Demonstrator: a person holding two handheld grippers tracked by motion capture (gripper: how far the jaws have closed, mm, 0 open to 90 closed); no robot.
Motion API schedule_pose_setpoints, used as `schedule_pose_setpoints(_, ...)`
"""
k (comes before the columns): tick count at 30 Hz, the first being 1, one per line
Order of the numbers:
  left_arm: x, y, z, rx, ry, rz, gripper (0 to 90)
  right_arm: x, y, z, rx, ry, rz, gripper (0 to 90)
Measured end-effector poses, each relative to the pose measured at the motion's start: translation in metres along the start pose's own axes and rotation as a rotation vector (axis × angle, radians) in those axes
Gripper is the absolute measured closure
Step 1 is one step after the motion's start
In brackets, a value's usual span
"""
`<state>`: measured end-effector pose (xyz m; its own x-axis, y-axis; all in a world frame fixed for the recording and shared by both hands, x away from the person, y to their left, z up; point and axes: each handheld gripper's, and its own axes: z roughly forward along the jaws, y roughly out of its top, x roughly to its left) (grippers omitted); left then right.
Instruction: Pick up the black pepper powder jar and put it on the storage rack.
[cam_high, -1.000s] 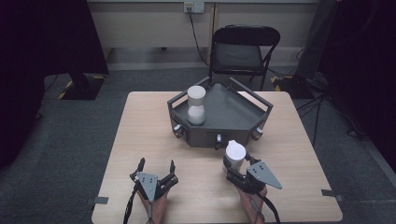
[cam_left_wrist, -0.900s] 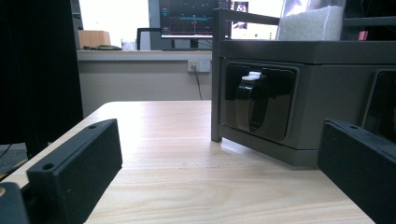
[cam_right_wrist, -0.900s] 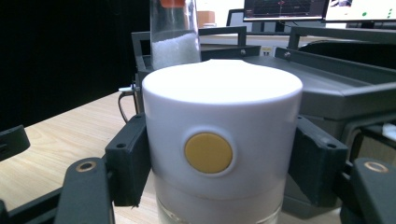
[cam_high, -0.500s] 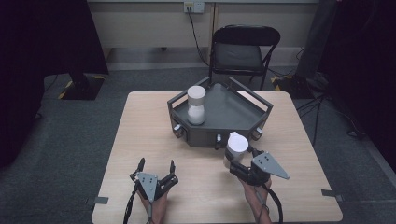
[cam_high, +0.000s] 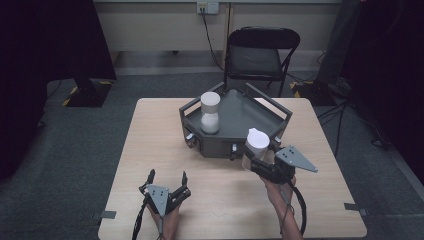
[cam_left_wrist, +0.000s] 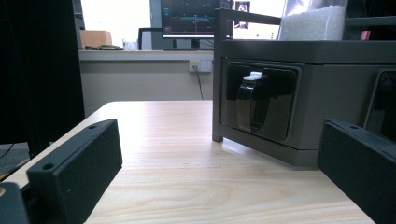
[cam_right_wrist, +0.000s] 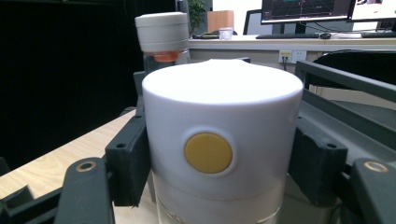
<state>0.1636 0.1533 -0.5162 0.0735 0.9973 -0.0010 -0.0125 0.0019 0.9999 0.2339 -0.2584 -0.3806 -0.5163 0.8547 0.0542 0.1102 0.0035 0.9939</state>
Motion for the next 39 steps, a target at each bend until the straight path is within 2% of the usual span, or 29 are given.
schedule_pose_setpoints(11, 0.0, 0.0, 0.0, 0.0, 0.0, 0.0, 0.0, -0.009, 0.027, 0.016, -0.029, -0.006, 0.003, 30.4)
schedule_pose_setpoints(19, 0.0, 0.0, 0.0, 0.0, 0.0, -0.001, 0.0, -0.01, 0.041, 0.032, -0.044, -0.05, 0.014, 30.4)
schedule_pose_setpoints(26, 0.0, 0.0, 0.0, 0.0, 0.0, 0.0, 0.0, -0.001, 0.047, 0.052, -0.061, -0.12, -0.006, 30.4)
schedule_pose_setpoints(31, 0.0, 0.0, 0.0, 0.0, 0.0, -0.001, 0.0, 0.006, 0.05, 0.065, -0.065, -0.164, 0.007, 30.4)
schedule_pose_setpoints(33, 0.0, 0.0, 0.0, 0.0, 0.0, -0.001, 0.0, 0.006, 0.049, 0.07, -0.063, -0.173, 0.023, 30.4)
schedule_pose_setpoints(37, 0.0, 0.0, 0.0, 0.0, 0.0, -0.002, 0.0, 0.013, 0.047, 0.08, -0.05, -0.2, 0.003, 30.4)
schedule_pose_setpoints(39, 0.0, 0.0, 0.0, -0.001, -0.002, -0.002, 0.0, 0.015, 0.045, 0.085, -0.049, -0.208, 0.009, 30.3)
